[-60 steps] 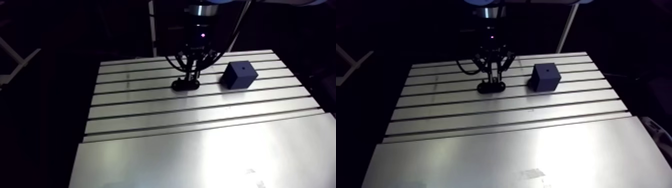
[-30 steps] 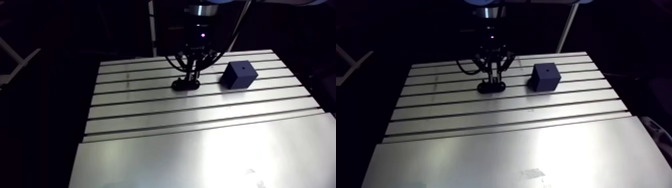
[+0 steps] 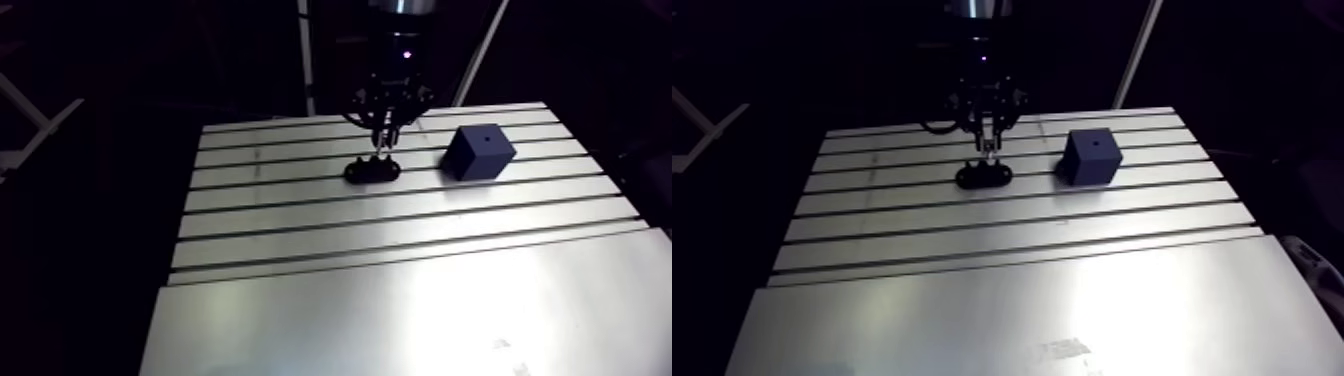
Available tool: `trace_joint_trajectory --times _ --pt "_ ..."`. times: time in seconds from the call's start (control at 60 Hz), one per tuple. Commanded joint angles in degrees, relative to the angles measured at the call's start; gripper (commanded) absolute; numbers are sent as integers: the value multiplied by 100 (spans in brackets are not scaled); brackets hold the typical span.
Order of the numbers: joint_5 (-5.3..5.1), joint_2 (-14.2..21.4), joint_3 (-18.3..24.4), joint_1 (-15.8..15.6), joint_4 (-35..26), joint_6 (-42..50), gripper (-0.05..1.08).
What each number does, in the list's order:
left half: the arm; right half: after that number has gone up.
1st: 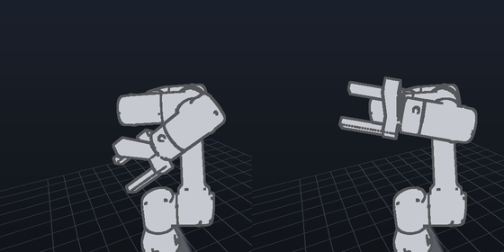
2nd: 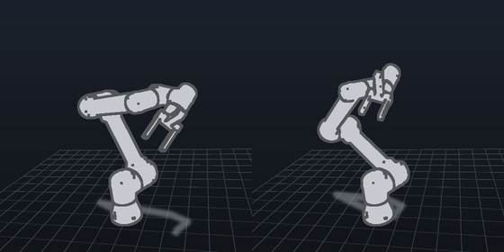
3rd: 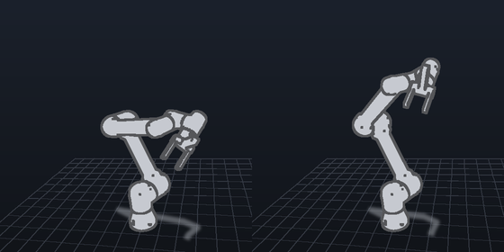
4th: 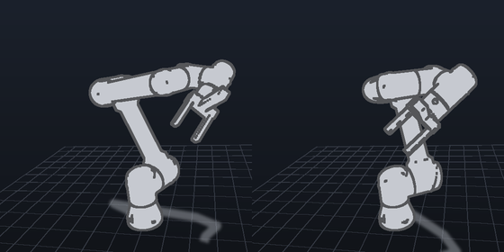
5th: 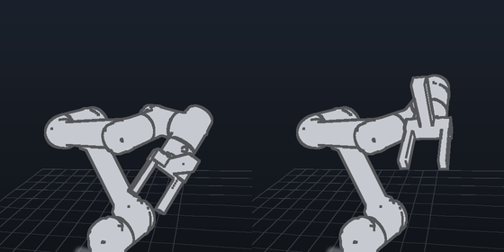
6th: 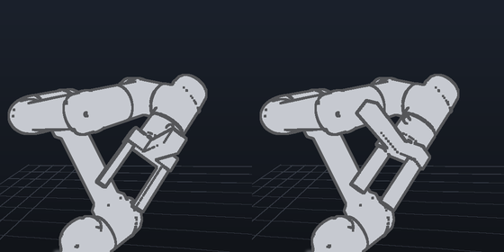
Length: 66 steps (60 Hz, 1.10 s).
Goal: Pick up the M10 bolt and insert it into the hole until fully seated.
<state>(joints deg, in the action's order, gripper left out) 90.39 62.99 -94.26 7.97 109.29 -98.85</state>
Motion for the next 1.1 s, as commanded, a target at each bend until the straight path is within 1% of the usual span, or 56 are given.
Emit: trace_joint_trajectory --times 0.017,0.033,0.067,0.1,0.133,0.217,0.233,0.283,0.3,0.317,0.35,0.433,0.45,0.467,0.483,0.5,0.517,0.533,0.55,0.567,0.583,0.633,0.683,0.733,0.783,0.8,0.883,0.933,1.0,1.1 --pt "0 156 401 -31 -432 2 91" --pt "0 156 401 -31 -432 2 91" --pt "0 238 565 -33 -640 -6 94" --pt "0 238 565 -33 -640 -6 94" --pt "9 277 748 -33 -850 -15 96" --pt "1 302 932 -33 -1070 -24 99" --pt "8 335 1021 -33 -1176 -25 100" --pt "16 370 1102 -40 -1282 -25 101" --pt "40 397 1181 -41 -1387 -25 102" --pt "40 397 1181 -41 -1387 -25 102" --pt "69 410 1316 -57 -1576 -25 104" --pt "102 419 1472 -113 -1726 -25 106" --pt "142 420 1558 -179 -1798 -25 107" --pt "142 420 1558 -179 -1798 -25 107" --pt "186 412 1631 -234 -1868 -25 107" --pt "186 412 1631 -234 -1868 -25 107" --pt "237 411 1687 -235 -1946 -32 107" --pt "237 411 1687 -235 -1946 -32 107" --pt "275 411 1732 -220 -2025 -56 107" --pt "275 411 1732 -220 -2025 -56 107" --pt "310 411 1777 -195 -2112 -119 108" --pt "332 411 1873 -102 -2255 -244 108" --pt "334 411 1925 -58 -2340 -297 108" --pt "334 387 2054 29 -2602 -348 108" --pt "342 370 2109 74 -2729 -350 108" --pt "343 360 2147 133 -2830 -358 108" --pt "350 335 2250 200 -3001 -358 108" --pt "368 245 2363 275 -3212 -384 108" --pt "343 100 2574 426 -3593 -387 108" --pt "350 -5 2661 556 -3725 -394 108"
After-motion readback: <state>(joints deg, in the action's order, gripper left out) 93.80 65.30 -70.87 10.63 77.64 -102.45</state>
